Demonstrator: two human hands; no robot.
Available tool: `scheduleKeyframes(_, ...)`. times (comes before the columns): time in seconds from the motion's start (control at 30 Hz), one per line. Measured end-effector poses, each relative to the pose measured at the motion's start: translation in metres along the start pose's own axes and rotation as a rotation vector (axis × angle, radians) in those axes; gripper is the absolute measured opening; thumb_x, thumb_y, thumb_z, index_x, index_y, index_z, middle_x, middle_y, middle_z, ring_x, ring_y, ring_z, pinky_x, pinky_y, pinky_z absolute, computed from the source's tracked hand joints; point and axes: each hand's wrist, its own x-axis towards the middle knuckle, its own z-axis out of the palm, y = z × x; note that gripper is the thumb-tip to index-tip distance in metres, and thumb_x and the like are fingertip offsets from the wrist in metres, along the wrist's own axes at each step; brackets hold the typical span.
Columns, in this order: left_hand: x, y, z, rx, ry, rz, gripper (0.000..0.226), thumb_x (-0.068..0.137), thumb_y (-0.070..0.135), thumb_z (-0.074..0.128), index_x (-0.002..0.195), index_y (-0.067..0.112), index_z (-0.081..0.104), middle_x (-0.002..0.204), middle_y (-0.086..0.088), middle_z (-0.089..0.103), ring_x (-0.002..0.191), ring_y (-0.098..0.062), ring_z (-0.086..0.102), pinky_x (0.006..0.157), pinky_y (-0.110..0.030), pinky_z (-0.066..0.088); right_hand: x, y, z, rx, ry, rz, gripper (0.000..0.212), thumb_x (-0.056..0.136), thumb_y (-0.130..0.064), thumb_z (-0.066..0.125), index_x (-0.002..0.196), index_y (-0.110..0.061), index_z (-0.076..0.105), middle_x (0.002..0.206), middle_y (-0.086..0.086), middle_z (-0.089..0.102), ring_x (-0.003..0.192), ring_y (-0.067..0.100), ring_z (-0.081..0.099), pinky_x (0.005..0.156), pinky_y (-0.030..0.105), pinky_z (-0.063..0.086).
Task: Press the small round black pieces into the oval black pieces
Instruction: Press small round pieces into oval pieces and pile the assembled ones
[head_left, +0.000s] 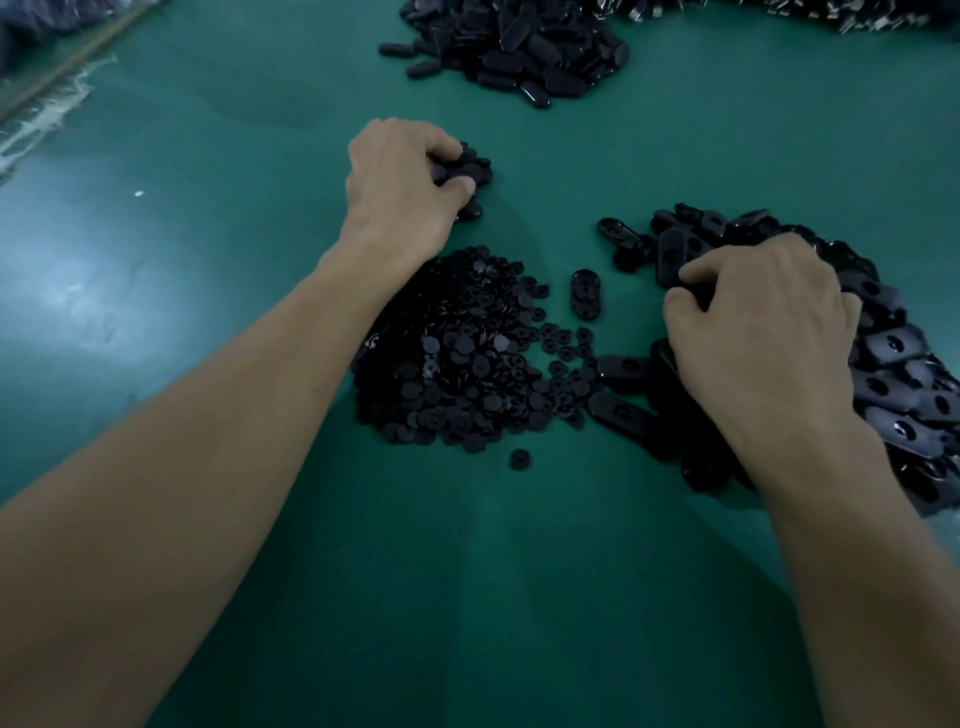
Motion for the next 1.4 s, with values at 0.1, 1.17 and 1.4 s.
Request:
scheduleKeyframes(0.1, -0.006, 0.005, -0.001, -0.04, -0.012, -0.011, 0.015, 0.091, 0.024, 0.074, 0.106, 0.022, 0.074, 0.084, 0.011, 0.059, 0.083, -0.007, 0.057, 0.082, -0.022, 0.049, 0.001, 0.001, 0.001, 0.048, 0.009, -0.03, 0.023, 0.097, -0.012, 0.054, 0.101, -0.008, 0.076, 0.112, 0.02, 0.061, 0.098, 0.04, 0.057, 0.088, 0.049, 0.048)
scheduleKeyframes(1.17, -0.072, 0.035, -0.015, -0.536, -0.223, 0.254, 0.006, 0.09, 0.016, 0.076, 0.088, 0.02, 0.073, 0.077, 0.011, 0.072, 0.07, 0.001, 0.065, 0.069, -0.015, 0.05, -0.002, -0.022, 0.011, 1.08, 0.134, -0.429, 0.028, 0.091, -0.003, 0.068, 0.092, -0.03, 0.063, 0.089, -0.009, 0.07, 0.083, 0.008, 0.07, 0.077, 0.022, 0.054)
scheduleKeyframes(1.4, -0.073, 0.034, -0.015, -0.546, -0.305, 0.222, 0.009, 0.088, 0.019, 0.078, 0.089, 0.025, 0.073, 0.071, 0.012, 0.073, 0.067, -0.003, 0.068, 0.068, -0.02, 0.054, 0.001, -0.02, 0.011, 1.15, 0.166, -0.348, 0.023, 0.09, -0.005, 0.071, 0.089, -0.027, 0.064, 0.089, -0.003, 0.072, 0.08, 0.007, 0.068, 0.075, 0.022, 0.053)
